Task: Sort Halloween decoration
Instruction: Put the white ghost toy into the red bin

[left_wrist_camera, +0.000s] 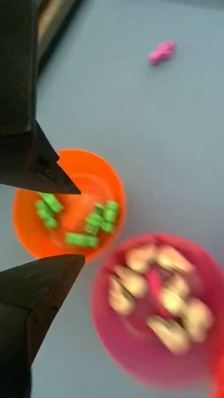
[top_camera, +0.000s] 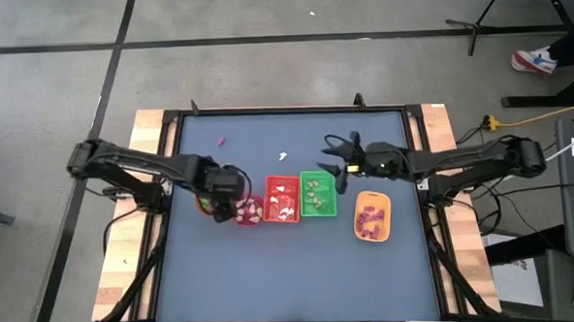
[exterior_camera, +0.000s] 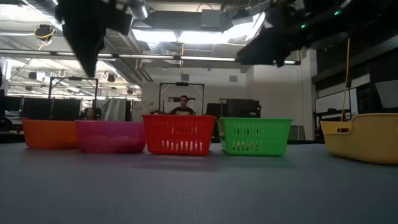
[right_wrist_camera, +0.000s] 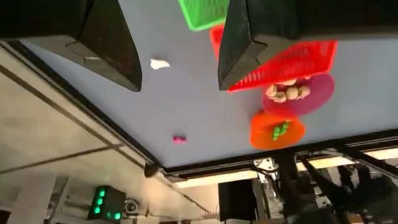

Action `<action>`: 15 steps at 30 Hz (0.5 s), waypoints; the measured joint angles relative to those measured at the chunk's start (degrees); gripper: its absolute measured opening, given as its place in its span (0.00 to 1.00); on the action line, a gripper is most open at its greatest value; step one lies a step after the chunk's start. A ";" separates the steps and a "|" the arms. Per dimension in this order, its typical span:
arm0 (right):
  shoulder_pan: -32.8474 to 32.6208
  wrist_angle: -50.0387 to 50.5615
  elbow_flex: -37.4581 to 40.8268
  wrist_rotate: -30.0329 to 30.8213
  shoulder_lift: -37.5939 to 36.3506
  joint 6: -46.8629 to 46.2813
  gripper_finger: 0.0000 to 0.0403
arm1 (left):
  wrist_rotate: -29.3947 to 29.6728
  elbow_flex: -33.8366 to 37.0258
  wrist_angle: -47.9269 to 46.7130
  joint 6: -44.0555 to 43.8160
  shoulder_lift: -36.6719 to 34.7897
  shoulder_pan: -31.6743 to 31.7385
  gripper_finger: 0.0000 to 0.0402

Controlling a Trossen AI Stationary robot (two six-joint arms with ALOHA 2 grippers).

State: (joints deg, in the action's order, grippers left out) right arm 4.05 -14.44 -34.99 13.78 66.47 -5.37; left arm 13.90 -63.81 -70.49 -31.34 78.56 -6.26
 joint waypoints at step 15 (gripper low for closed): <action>12.32 -5.78 -15.12 -14.06 26.62 6.42 0.52 | 1.98 0.00 10.22 -0.10 -6.42 -0.12 0.37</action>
State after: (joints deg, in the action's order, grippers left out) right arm 16.36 -20.22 -50.10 -0.28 93.09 1.05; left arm 15.88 -63.81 -60.26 -31.44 72.14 -6.37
